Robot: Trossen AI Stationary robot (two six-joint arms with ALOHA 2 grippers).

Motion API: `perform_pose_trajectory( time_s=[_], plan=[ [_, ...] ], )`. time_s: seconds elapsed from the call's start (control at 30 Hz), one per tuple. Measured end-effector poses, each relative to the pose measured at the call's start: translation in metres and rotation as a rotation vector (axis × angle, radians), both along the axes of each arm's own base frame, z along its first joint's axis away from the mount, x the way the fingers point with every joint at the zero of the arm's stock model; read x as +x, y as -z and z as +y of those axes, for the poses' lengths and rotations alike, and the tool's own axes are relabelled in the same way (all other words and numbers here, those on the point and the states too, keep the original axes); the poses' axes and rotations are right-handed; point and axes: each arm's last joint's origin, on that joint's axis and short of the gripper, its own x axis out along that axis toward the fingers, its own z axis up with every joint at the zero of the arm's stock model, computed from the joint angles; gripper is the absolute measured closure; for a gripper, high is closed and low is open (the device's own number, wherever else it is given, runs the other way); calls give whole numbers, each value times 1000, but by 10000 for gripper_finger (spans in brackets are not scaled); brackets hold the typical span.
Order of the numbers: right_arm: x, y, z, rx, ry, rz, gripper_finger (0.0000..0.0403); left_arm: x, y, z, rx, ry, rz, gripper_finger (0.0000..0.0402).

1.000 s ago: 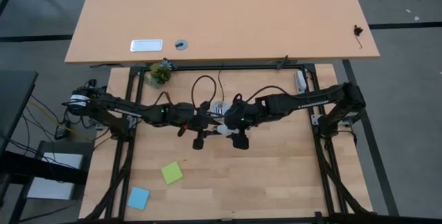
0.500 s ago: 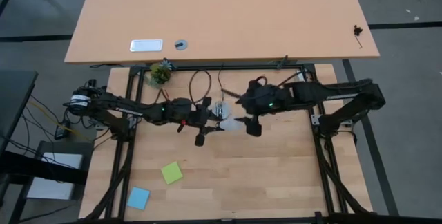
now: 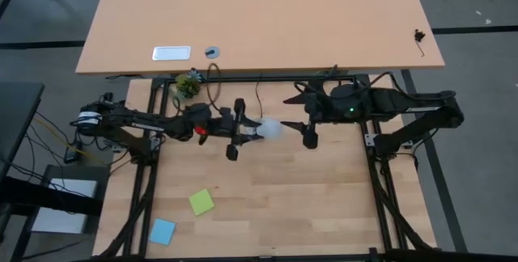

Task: Screw lightbulb
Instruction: Insert the lightbulb into the lamp

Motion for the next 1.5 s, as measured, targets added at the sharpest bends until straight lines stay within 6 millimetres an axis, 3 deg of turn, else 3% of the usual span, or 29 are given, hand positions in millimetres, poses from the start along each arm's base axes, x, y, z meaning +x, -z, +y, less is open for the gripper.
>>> perform_pose_trajectory(
  time_s=[0.4,0.57,0.77,0.93,1.17,1.5],
  plan=[
    [9,37,-3,-71,-7,-152,146,-26,-25,27,3,55,-47,273],
    [3,71,-10,-72,1,-199,160,-42,-46,36,35,30,-146,273],
    [1,107,-22,-43,55,-310,168,-51,-51,45,24,21,-149,273],
    [2,111,-26,-26,73,-400,174,-49,-48,49,38,9,-146,273],
    [14,115,-26,-1,-83,-457,174,-46,-41,51,34,10,-162,273],
    [48,155,-41,49,-129,-596,175,-72,-4,50,-26,19,-312,273]
  ],
)
